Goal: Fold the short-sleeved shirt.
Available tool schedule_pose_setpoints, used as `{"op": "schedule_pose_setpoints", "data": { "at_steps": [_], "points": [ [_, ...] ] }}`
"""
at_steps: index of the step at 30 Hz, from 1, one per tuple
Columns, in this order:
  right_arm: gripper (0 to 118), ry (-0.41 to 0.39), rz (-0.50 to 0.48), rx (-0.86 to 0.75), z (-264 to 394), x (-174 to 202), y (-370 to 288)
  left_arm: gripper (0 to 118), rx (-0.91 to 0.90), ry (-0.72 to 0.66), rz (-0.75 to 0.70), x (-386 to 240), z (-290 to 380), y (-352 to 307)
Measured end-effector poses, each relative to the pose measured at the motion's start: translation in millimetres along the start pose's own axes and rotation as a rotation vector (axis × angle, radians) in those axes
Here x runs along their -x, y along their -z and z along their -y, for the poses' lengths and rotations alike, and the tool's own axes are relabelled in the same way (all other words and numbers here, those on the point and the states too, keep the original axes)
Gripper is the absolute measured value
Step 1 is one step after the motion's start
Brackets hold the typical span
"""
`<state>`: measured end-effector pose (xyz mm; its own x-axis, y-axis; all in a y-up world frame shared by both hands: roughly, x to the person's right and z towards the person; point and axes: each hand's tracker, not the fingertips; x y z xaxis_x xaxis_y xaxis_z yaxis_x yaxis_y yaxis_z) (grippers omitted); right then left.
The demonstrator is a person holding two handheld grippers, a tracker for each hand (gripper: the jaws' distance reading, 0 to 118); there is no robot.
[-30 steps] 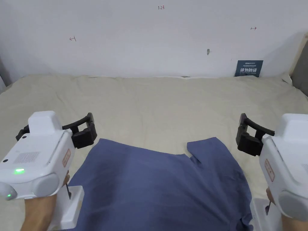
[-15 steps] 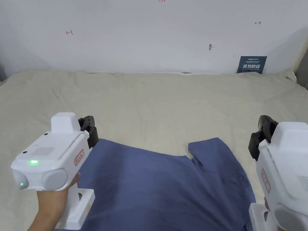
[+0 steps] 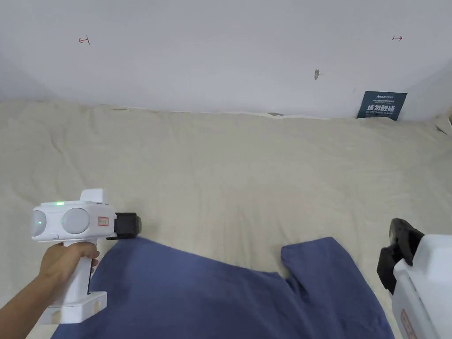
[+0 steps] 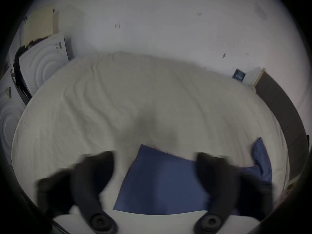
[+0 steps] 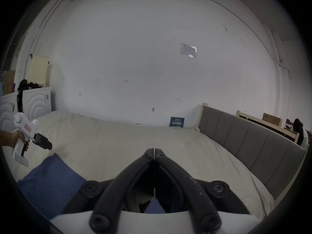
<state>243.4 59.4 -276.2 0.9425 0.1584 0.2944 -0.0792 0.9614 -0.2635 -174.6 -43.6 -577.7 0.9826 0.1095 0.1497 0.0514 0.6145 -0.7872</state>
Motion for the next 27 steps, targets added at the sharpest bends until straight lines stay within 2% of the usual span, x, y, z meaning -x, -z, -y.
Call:
{"op": "schedule_pose_setpoints", "data": {
  "at_steps": [1,2,4,9,11,12,14,15,16,17,18,19,20,21,22,23,25,27],
  "points": [
    [1,-0.003,0.005,0.013,3.8,0.3,7.8,112,0.018,0.002,-0.021,1.4,-1.1,14.2],
    [1,-0.006,0.008,0.022,7.8,-0.3,15.0,118,0.024,0.011,-0.052,1.7,-2.1,23.2],
    [1,-0.006,0.015,0.045,16.8,-0.5,26.2,111,0.037,0.034,-0.073,1.1,-1.6,39.6],
    [2,-0.004,0.024,0.12,39.4,-3.6,45.3,78,0.159,0.1,-0.085,-2.2,13.8,76.7],
    [2,0.005,0.022,0.154,46.3,-6.2,49.4,77,0.081,0.108,-0.096,-5.9,19.2,72.5],
    [2,0.009,0.017,0.175,49.2,-7.6,50.9,72,0.091,0.098,-0.089,-7.6,18.4,71.7],
    [2,0.052,0.011,0.237,56.3,-12.9,55.2,51,0.068,0.12,-0.084,-13.9,20.1,64.5],
    [3,0.067,0.017,0.268,60.0,-15.3,57.9,14,0.053,0.131,-0.078,-16.3,21.1,61.5],
    [5,0.081,0.015,0.296,61.4,-14.2,59.3,4,0.053,0.128,-0.052,-22.6,22.5,61.1],
    [10,0.082,0.017,0.336,65.0,-14.9,63.7,3,0.045,0.156,-0.133,-29.1,24.3,59.7],
    [21,0.083,0.009,0.387,69.8,-16.9,68.9,3,0.051,0.157,-0.09,-28.9,24.9,58.1],
    [37,0.109,0.003,0.427,74.9,-19.3,73.8,3,0.047,0.156,-0.053,-30.3,25.2,53.4],
    [56,0.123,-0.013,0.48,84.2,-26.3,82.2,3,0.016,0.153,-0.08,-34.1,25.6,45.7],
    [82,0.149,-0.022,0.519,91.1,-30.1,87.9,3,-0.023,0.154,-0.081,-36.2,24.9,35.6],
    [98,0.176,-0.013,0.551,100.3,-33.4,95.2,3,-0.054,0.143,-0.044,-34.0,22.5,22.8],
    [105,0.199,-0.005,0.575,108.2,-36.6,102.1,3,-0.07,0.126,-0.006,-34.6,20.6,10.5],
    [106,0.233,0.024,0.615,123.8,-44.2,115.4,3,-0.103,0.128,0.023,-38.0,18.6,-13.3],
    [105,0.212,0.028,0.69,137.3,-47.5,130.9,3,-0.129,0.14,0.034,-37.3,17.2,-33.9]
  ]
}}
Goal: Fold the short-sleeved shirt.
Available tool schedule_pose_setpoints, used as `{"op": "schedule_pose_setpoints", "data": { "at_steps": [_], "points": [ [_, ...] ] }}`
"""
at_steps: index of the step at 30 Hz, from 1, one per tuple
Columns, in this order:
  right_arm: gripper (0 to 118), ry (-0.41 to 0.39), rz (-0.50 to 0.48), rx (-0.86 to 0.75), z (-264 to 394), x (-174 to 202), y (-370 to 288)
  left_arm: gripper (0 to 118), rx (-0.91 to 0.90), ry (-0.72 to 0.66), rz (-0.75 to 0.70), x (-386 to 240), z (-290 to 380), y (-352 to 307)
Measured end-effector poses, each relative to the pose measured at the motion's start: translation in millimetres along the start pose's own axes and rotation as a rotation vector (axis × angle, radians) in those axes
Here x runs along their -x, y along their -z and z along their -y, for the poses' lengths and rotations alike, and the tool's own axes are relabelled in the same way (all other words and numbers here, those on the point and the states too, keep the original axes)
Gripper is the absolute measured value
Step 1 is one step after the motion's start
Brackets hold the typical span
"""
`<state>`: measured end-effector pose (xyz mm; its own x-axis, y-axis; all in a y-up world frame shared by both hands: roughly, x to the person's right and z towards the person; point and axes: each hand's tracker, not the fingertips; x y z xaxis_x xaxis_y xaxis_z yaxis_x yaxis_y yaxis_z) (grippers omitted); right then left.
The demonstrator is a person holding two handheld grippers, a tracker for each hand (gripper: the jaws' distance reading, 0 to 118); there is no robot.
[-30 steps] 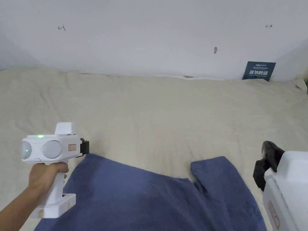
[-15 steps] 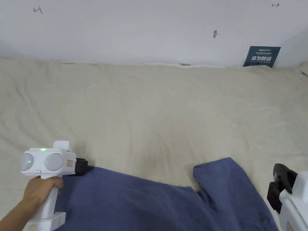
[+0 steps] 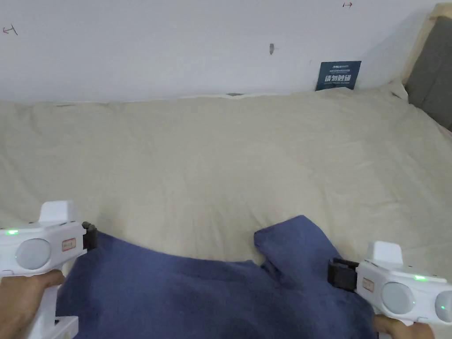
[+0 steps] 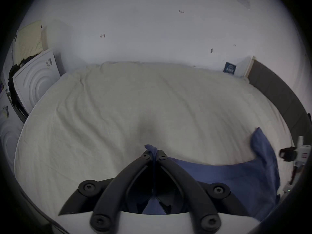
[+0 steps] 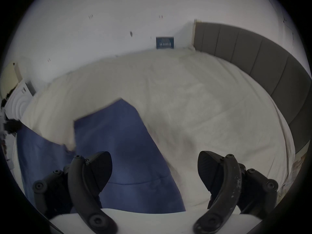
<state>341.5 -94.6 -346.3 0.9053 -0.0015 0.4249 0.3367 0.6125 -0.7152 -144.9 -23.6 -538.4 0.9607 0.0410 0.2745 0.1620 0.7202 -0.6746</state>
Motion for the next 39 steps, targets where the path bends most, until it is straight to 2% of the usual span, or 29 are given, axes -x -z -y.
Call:
{"op": "schedule_pose_setpoints", "data": {
  "at_steps": [2,3,5,7,8,10,11,12,15,19,25,32,39],
  "points": [
    [104,-0.026,0.015,0.087,2.2,-4.3,24.6,3,-0.01,-0.003,0.018,-0.8,-2.4,-15.4],
    [97,-0.03,0.016,0.106,4.3,-3.9,32.4,3,-0.013,-0.005,0.022,-0.5,-3.0,-19.7],
    [75,-0.025,0.006,0.177,9.3,-3.4,48.4,3,-0.02,0.008,0.018,-2.1,-2.3,-27.2],
    [68,-0.043,0.011,0.182,15.3,1.4,43.2,3,-0.023,0.03,0.001,-2.1,-0.2,-30.5],
    [61,-0.082,0.01,0.129,10.5,1.6,39.4,3,-0.021,0.029,-0.003,-1.4,0.8,-32.6],
    [19,-0.129,0.001,0.121,11.4,11.1,27.6,3,-0.019,0.016,-0.005,0.8,3.1,-37.2],
    [6,-0.164,0.013,0.116,11.5,10.4,25.6,3,-0.02,0.006,-0.01,1.9,4.5,-39.7],
    [5,-0.141,-0.007,0.116,11.6,11.3,22.0,3,-0.023,0.0,-0.015,2.2,6.0,-43.0],
    [5,-0.153,0.003,0.057,10.8,11.0,-1.0,3,-0.064,-0.044,-0.035,4.9,13.2,-59.0],
    [5,-0.196,-0.014,-0.086,3.0,12.0,-51.3,3,-0.091,-0.075,-0.042,8.3,20.6,-86.1],
    [5,-0.248,-0.024,-0.334,-35.1,20.9,-137.9,3,-0.261,-0.095,-0.054,13.7,6.9,-150.4],
    [5,-0.261,-0.046,-0.643,-113.0,47.3,-234.3,3,-0.471,-0.101,-0.104,28.5,-54.5,-226.4],
    [5,-0.214,-0.094,-0.848,-195.5,69.9,-307.5,3,-0.622,-0.087,-0.168,38.1,-133.0,-280.6]
  ]
}}
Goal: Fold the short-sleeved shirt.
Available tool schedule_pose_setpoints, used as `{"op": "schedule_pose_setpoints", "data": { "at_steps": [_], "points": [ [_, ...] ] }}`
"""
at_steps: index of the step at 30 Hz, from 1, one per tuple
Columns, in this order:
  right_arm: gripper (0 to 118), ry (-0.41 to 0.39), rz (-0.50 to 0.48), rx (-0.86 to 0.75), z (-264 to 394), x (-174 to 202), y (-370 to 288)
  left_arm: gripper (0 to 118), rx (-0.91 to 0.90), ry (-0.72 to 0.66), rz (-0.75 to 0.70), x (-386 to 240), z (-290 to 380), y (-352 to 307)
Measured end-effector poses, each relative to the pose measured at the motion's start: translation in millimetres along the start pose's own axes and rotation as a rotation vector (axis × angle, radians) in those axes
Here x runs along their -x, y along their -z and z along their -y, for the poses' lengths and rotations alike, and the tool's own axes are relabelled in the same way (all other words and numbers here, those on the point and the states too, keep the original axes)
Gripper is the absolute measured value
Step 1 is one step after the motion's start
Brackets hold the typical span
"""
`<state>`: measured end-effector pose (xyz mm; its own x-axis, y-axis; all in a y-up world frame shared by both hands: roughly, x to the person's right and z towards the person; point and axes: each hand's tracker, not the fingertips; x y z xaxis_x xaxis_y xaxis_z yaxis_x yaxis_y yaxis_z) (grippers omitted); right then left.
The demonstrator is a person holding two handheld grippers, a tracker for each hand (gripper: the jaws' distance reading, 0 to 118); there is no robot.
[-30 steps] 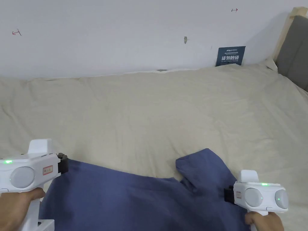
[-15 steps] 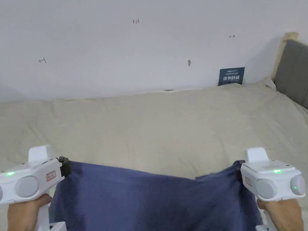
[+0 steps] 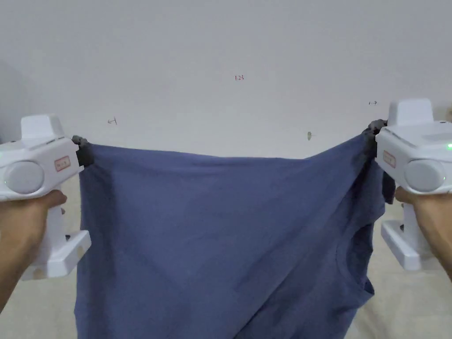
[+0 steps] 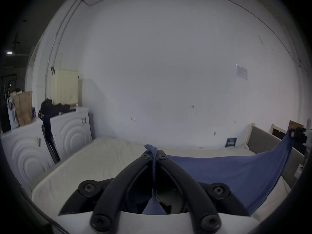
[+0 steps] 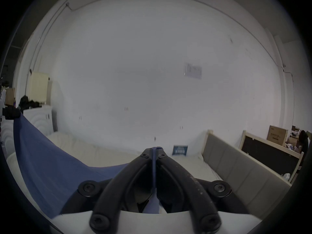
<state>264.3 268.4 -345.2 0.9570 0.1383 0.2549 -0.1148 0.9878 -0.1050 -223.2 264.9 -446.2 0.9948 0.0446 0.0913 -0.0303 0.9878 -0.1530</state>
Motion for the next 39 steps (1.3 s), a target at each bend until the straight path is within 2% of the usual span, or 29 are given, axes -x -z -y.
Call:
{"op": "schedule_pose_setpoints", "data": {
  "at_steps": [2,6,12,20,22,25,34,39],
  "points": [
    [5,0.021,-0.002,-0.054,-23.0,-2.7,9.4,3,-0.026,0.003,-0.013,0.4,-21.3,5.3],
    [5,-0.007,0.027,-0.121,-56.9,-3.0,24.3,3,-0.072,-0.041,-0.03,2.8,-50.9,19.7],
    [5,0.082,-0.003,-0.152,-40.3,-11.5,41.3,3,-0.068,-0.122,-0.02,3.9,-35.2,49.1],
    [5,0.179,-0.103,0.045,66.7,-18.0,66.9,3,0.115,-0.117,-0.005,6.9,75.7,82.3],
    [5,0.234,-0.155,0.085,101.5,-20.3,66.9,3,0.161,-0.115,-0.006,8.0,109.8,78.6],
    [5,0.255,-0.165,0.175,152.1,-17.1,54.9,3,0.237,-0.118,0.018,9.8,161.1,63.1],
    [5,0.363,-0.214,0.418,266.0,-20.1,-39.8,3,0.508,-0.005,0.036,31.8,294.9,-21.4],
    [5,0.375,-0.208,0.501,293.8,-18.7,-104.3,3,0.583,0.01,0.016,40.2,334.3,-81.2]
  ]
}}
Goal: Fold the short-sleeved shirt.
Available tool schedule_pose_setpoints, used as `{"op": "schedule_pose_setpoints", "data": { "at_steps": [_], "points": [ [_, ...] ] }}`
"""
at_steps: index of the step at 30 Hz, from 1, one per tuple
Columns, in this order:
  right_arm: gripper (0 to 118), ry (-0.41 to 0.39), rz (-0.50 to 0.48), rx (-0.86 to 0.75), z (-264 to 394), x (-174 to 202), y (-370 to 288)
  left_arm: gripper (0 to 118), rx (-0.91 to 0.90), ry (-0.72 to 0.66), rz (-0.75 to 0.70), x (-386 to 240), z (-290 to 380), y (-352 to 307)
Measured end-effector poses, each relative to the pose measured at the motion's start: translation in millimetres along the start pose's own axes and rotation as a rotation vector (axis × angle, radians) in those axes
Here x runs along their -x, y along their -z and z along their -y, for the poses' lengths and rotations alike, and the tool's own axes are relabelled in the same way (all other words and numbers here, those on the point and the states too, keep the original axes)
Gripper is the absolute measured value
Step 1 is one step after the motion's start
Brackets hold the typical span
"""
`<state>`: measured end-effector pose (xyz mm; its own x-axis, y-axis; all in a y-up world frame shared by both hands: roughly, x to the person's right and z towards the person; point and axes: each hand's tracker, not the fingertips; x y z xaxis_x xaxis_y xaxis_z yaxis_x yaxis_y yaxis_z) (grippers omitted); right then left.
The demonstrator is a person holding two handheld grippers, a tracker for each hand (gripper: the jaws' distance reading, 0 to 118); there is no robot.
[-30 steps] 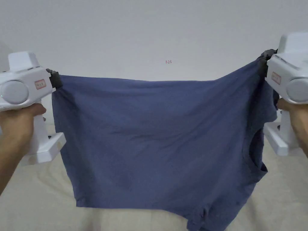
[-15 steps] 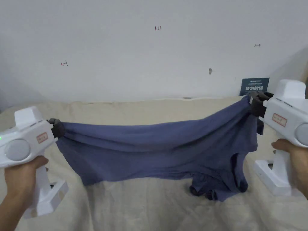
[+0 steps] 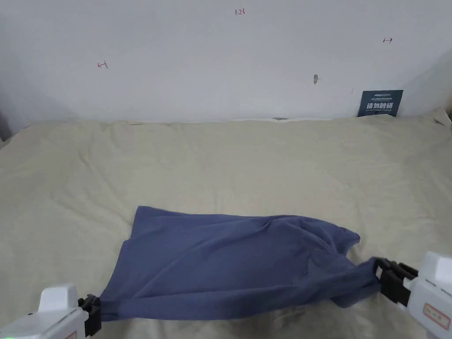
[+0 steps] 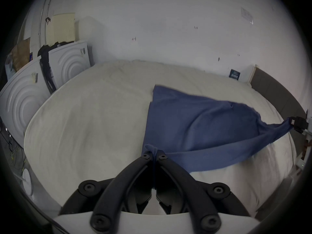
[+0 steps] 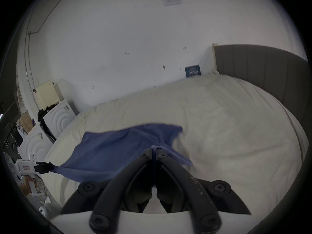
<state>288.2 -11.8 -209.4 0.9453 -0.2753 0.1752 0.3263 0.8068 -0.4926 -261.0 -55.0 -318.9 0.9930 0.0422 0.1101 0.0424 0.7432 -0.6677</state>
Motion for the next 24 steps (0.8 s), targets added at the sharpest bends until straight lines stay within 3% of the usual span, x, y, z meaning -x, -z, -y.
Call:
{"op": "schedule_pose_setpoints", "data": {
  "at_steps": [6,10,14,20,24],
  "points": [
    [4,-0.004,0.053,0.08,51.9,-1.1,-48.0,3,0.052,-0.025,-0.026,9.6,50.7,-27.5],
    [5,0.026,0.08,0.144,82.2,-26.1,-61.6,3,0.089,-0.043,-0.038,15.3,75.4,-35.9],
    [5,0.085,0.14,0.248,116.8,-55.0,-60.9,3,0.143,-0.055,-0.053,15.3,94.6,-36.5],
    [5,0.09,0.222,0.399,154.6,-50.2,-35.6,3,0.252,-0.052,-0.085,15.5,117.0,-16.6],
    [5,0.098,0.246,0.397,154.2,-47.8,-31.6,5,0.236,-0.053,-0.11,6.6,110.3,-23.3]
  ]
}}
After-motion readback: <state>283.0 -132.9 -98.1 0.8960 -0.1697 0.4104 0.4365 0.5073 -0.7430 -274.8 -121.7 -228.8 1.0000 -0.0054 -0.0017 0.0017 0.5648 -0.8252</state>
